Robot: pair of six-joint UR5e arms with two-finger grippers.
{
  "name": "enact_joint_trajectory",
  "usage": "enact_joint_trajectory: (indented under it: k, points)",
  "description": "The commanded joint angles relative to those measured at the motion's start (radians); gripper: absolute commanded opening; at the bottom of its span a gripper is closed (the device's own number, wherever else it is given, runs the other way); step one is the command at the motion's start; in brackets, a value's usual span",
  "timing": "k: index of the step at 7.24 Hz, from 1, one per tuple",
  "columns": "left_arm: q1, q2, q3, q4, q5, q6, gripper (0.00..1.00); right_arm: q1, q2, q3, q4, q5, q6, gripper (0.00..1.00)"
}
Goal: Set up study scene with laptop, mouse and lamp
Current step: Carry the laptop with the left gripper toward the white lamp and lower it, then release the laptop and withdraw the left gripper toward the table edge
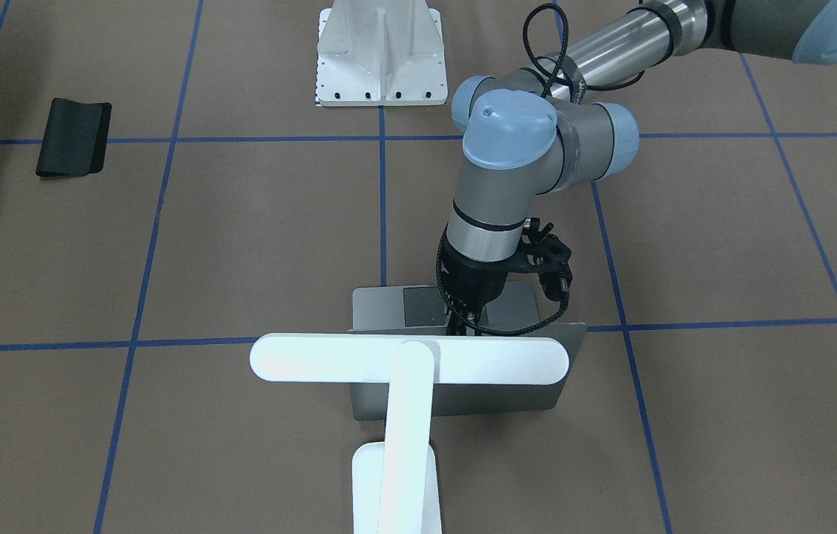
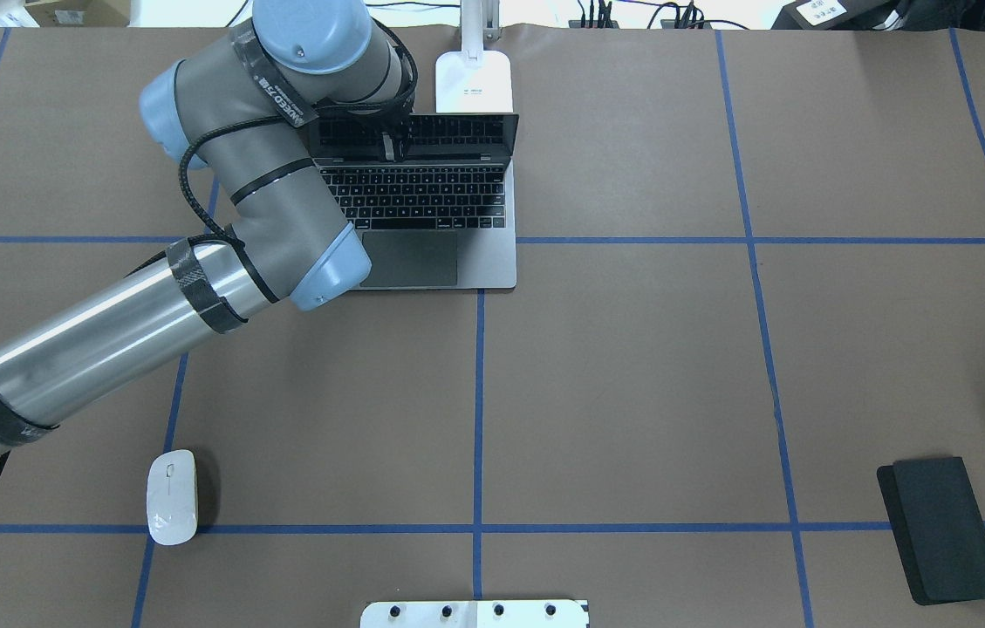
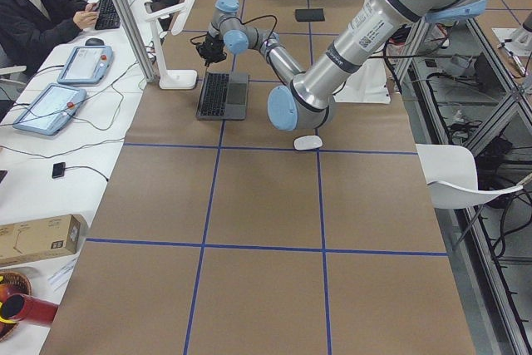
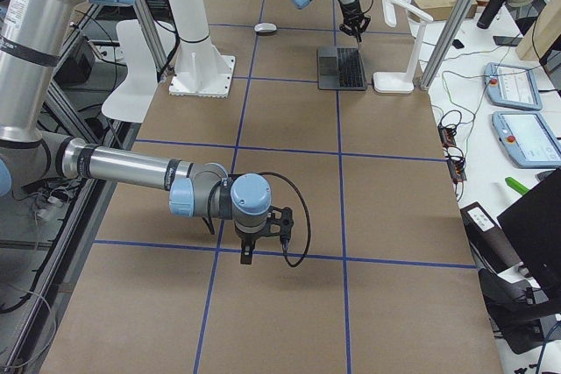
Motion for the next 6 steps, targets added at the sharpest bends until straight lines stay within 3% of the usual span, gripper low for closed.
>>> enact_joint_trajectory:
  k: [1, 2, 3, 4, 5, 6]
  points:
    - [-0.012, 0.000, -0.001, -0.022, 0.000, 0.010, 0.40, 0.000, 0.003, -0.006, 0.000, 0.001, 0.000, 1.00]
    - [-0.016, 0.000, -0.006, -0.020, 0.000, 0.008, 0.52, 0.001, 0.003, -0.006, 0.000, 0.001, 0.000, 1.00]
    - [-0.018, 0.001, -0.007, -0.020, -0.002, 0.008, 0.55, 0.000, 0.003, -0.006, 0.000, 0.003, 0.000, 1.00]
    - [-0.033, 0.005, -0.032, -0.017, -0.014, 0.044, 0.69, 0.000, 0.003, -0.006, 0.000, 0.006, 0.000, 1.00]
    - [-0.041, 0.049, -0.122, -0.001, -0.067, 0.124, 1.00, 0.000, 0.004, -0.006, 0.000, 0.013, 0.000, 1.00]
    - [-0.065, 0.155, -0.258, 0.004, -0.143, 0.184, 1.00, 0.000, 0.004, -0.006, -0.002, 0.021, 0.005, 1.00]
